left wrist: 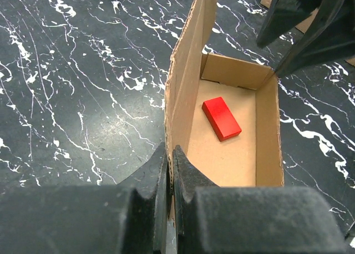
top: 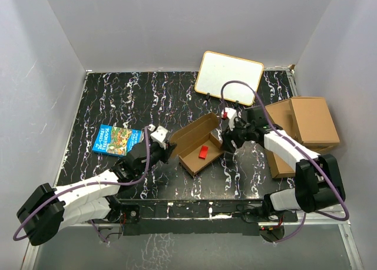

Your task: Fold the paper box

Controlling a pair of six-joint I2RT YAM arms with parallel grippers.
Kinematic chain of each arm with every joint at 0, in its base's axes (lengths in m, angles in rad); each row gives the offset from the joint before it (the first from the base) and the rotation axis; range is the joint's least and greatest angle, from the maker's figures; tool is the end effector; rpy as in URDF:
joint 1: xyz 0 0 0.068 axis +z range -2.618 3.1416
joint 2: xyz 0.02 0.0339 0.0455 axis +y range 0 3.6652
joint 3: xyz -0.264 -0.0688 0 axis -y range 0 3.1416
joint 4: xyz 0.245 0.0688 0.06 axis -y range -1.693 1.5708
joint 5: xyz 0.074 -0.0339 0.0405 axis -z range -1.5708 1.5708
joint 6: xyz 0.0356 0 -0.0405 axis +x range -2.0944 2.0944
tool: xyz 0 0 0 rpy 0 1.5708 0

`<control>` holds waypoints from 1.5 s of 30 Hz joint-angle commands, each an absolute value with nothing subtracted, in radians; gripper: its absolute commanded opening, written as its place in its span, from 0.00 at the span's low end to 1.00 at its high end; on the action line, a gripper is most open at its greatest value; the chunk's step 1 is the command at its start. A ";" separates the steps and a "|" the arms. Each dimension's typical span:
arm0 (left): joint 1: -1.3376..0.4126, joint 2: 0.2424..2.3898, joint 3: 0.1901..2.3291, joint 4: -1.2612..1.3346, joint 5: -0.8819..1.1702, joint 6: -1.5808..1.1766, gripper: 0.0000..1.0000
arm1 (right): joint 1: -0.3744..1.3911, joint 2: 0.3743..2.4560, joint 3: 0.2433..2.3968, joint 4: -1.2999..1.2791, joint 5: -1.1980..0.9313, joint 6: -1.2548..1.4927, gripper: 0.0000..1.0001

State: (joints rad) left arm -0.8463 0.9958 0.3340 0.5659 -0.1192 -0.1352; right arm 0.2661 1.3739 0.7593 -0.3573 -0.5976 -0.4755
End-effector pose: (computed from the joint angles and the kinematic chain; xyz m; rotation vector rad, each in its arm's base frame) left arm 0.1459 -0.1585 0.2213 0.5066 1.6295 -0.6398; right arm 0.2470 0.0881 0.1947 -1.0879 2.1652 0.6611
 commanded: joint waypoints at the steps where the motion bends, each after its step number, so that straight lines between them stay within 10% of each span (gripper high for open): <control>1: -0.846 0.974 0.386 0.546 -0.107 -0.067 0.00 | 0.141 1.302 0.824 -0.362 -0.838 -0.530 0.67; 10: -0.843 0.981 0.425 0.478 -0.107 0.014 0.00 | 0.048 1.311 0.899 -0.343 -1.033 -0.715 0.99; 18: -0.831 0.984 0.439 0.445 -0.076 0.033 0.00 | 0.050 1.423 1.062 -0.407 -1.188 -0.851 1.00; 35: -0.811 0.999 0.452 0.433 -0.009 0.048 0.00 | 0.103 1.572 1.239 -0.386 -0.971 -0.772 0.57; 45: -0.789 1.003 0.463 0.421 0.037 0.055 0.00 | 0.119 1.595 1.278 -0.411 -0.984 -0.841 0.50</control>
State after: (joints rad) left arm -0.8001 1.0042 0.4198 0.4362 0.0010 0.0395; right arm 0.1047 1.5799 1.2148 -0.4259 -0.9592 -0.7921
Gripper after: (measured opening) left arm 0.012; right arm 0.519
